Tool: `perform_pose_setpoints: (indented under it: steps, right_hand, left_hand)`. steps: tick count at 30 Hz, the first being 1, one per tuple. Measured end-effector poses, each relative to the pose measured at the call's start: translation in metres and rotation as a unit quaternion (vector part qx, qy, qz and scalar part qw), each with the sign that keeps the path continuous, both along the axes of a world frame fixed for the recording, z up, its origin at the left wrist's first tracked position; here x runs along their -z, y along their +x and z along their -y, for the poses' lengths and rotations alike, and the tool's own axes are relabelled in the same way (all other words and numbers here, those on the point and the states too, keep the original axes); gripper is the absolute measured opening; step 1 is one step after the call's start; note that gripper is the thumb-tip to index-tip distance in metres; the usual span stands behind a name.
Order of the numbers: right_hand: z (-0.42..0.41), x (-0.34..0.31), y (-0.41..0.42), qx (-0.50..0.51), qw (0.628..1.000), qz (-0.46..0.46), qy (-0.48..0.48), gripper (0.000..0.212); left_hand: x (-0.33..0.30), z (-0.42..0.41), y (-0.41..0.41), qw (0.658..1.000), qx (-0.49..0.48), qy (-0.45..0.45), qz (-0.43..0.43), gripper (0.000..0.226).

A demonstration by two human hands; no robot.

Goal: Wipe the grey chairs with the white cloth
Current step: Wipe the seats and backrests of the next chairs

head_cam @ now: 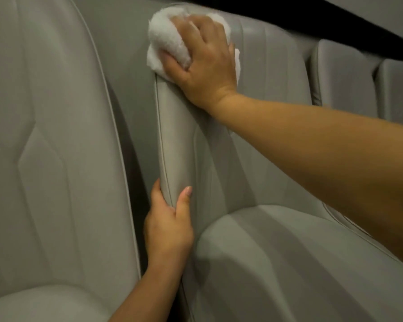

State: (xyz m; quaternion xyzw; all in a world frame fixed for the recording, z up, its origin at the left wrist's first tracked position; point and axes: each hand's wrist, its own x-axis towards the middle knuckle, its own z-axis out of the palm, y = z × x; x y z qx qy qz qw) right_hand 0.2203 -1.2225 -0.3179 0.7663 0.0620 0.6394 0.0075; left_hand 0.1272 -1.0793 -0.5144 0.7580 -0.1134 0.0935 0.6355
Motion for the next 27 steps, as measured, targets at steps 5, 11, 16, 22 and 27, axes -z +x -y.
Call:
perform_pose_setpoints:
  steps: [5, 11, 16, 22, 27]
  right_hand:
    - [0.012, 0.044, -0.011, -0.014, 1.000, 0.004, -0.015, 0.061]
    - [0.031, 0.122, -0.034, -0.053, 0.997, -0.024, -0.046, 0.055]
    - [0.047, 0.045, -0.016, 0.042, 0.986, -0.035, -0.156, 0.069]
    - [0.034, -0.103, 0.030, 0.159, 0.984, -0.046, 0.060, 0.060]
    - [0.052, -0.055, 0.026, 0.025, 0.999, 0.037, 0.017, 0.049]
  left_hand:
    - [-0.002, 0.002, -0.002, 1.000, -0.015, 0.011, 0.014, 0.060]
    - [-0.004, 0.003, -0.003, 1.000, -0.017, 0.026, -0.005, 0.059]
    - [-0.006, 0.003, -0.002, 0.999, -0.012, 0.011, -0.034, 0.062]
    - [-0.003, 0.000, -0.005, 0.999, -0.012, 0.032, 0.000, 0.056]
    - [-0.002, 0.002, -0.003, 1.000, -0.011, 0.018, 0.008, 0.057]
